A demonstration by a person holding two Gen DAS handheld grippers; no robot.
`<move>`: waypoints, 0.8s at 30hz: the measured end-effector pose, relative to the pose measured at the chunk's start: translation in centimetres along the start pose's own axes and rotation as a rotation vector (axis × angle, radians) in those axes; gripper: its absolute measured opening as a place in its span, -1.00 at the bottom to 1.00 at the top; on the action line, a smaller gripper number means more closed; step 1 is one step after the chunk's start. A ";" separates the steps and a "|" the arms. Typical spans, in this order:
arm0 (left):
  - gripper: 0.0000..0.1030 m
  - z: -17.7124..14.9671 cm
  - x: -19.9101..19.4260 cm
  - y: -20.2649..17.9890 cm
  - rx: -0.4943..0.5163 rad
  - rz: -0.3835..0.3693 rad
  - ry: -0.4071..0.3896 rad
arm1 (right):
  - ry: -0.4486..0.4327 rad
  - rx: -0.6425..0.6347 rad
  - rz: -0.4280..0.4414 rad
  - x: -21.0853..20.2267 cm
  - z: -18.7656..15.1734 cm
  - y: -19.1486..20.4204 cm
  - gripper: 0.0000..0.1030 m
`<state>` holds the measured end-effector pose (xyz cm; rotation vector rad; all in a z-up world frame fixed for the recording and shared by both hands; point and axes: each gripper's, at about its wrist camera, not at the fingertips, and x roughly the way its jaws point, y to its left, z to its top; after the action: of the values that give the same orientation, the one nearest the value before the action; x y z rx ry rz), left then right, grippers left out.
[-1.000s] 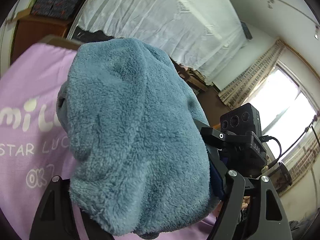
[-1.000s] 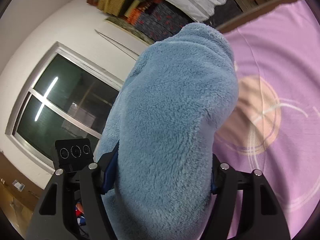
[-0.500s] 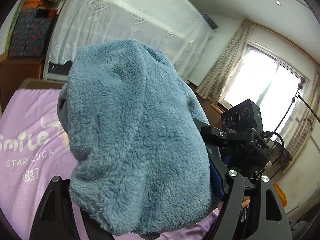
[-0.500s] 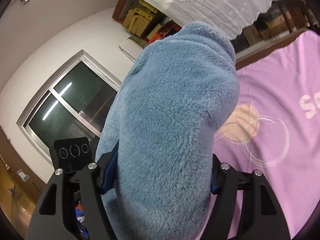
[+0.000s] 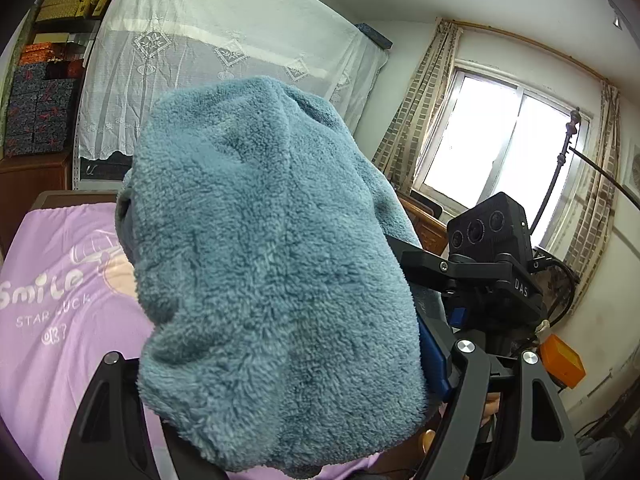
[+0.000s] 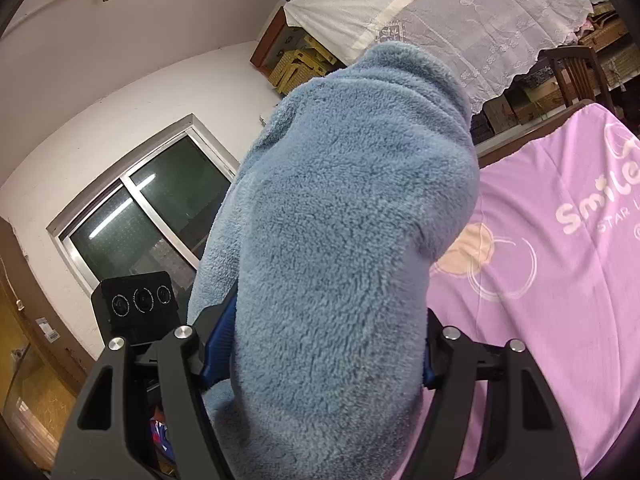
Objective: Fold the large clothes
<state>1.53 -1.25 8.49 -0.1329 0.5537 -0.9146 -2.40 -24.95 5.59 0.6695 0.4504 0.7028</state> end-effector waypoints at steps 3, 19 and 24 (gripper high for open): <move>0.54 -1.3 0.0 -0.2 -0.009 0.004 0.007 | 0.003 0.010 0.001 -0.5 -1.4 -0.1 0.32; 0.54 -6.7 6.5 9.5 -0.192 0.038 0.130 | 0.143 0.172 -0.058 7.1 -6.5 -9.6 0.33; 0.54 -8.6 9.5 13.1 -0.253 0.058 0.185 | 0.208 0.241 -0.101 10.4 -7.7 -13.8 0.33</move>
<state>11.09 0.41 -7.01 -0.2605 0.8409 -0.8018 6.26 -22.30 -11.02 0.7977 0.7639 0.6299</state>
